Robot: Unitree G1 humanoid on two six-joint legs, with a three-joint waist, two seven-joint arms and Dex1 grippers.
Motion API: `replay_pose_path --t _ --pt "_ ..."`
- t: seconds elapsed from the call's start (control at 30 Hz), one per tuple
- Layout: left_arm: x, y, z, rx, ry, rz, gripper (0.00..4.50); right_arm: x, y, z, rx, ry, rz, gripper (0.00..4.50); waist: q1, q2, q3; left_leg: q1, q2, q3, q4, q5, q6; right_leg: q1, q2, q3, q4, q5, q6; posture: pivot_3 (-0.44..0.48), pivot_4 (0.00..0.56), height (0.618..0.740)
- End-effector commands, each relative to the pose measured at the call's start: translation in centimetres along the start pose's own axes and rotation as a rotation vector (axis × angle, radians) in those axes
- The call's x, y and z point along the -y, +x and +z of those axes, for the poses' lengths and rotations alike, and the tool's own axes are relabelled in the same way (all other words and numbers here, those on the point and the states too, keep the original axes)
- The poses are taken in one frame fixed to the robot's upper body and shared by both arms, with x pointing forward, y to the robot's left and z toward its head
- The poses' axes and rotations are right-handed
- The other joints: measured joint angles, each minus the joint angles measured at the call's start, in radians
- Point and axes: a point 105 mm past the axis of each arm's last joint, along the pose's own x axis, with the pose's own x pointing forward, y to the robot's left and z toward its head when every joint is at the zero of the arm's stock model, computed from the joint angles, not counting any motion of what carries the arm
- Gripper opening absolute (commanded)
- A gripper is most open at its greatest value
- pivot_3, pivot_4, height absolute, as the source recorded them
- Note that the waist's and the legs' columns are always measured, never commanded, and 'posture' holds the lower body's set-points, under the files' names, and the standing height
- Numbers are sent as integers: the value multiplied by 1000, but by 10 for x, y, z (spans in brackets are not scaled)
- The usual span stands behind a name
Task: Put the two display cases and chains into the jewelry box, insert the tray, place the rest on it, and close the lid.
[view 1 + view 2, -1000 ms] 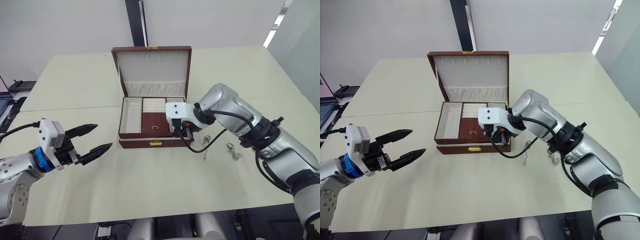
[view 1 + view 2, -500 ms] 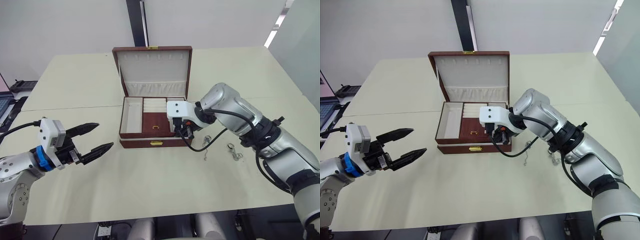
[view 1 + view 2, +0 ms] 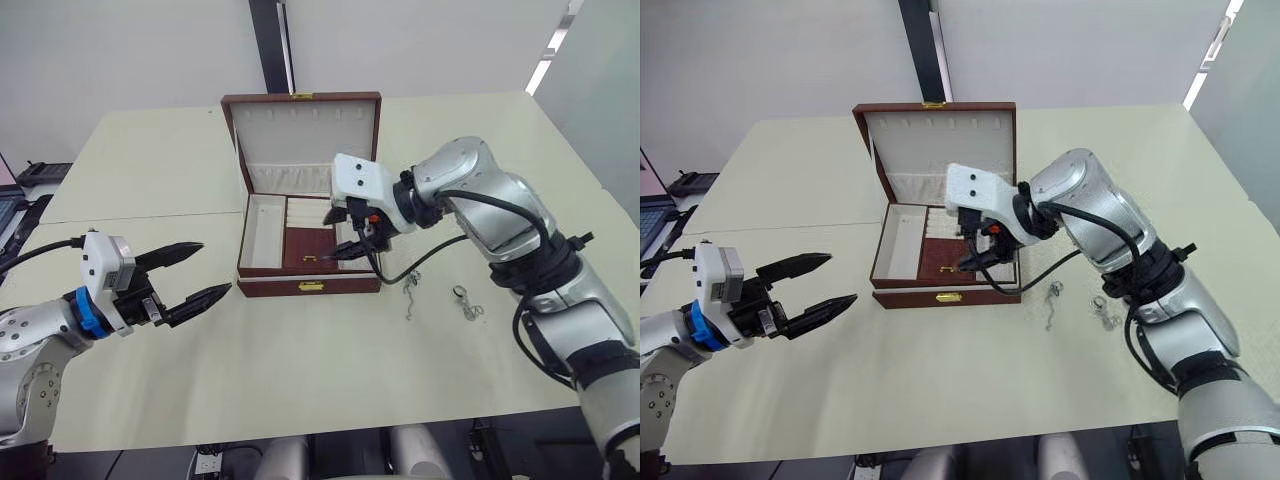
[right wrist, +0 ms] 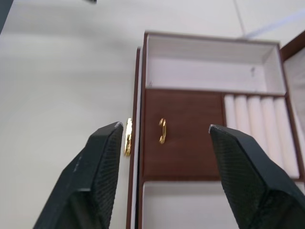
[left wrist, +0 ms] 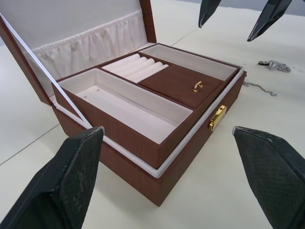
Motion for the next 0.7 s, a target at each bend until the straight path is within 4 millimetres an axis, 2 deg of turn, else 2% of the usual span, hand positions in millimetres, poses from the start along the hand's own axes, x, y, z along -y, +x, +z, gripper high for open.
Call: replay_pose_path --t 0.03,0.3,0.47,0.7 --pt "-2 -3 7 17 17 4 4500 12 1 12 54 -23 -85 2026 0 0 0 0 0 0 0 0 0 0 0 0 1 0 0 0 150 740" --pt "-3 -2 8 11 25 1 4500 15 41 7 -20 -3 -60 19 -5 0 0 0 0 0 0 0 -1 -1 0 0 2 0 0 0 150 740" --pt "1 -1 6 6 29 -7 4500 19 66 6 -54 -29 -54 19 -11 0 0 0 0 0 0 0 -1 -2 0 0 3 0 0 0 150 740" --pt "3 -1 4 9 28 -11 4500 21 79 2 -97 -43 -34 19 -15 0 0 0 0 0 0 1 -1 -3 0 0 4 0 0 0 150 740"
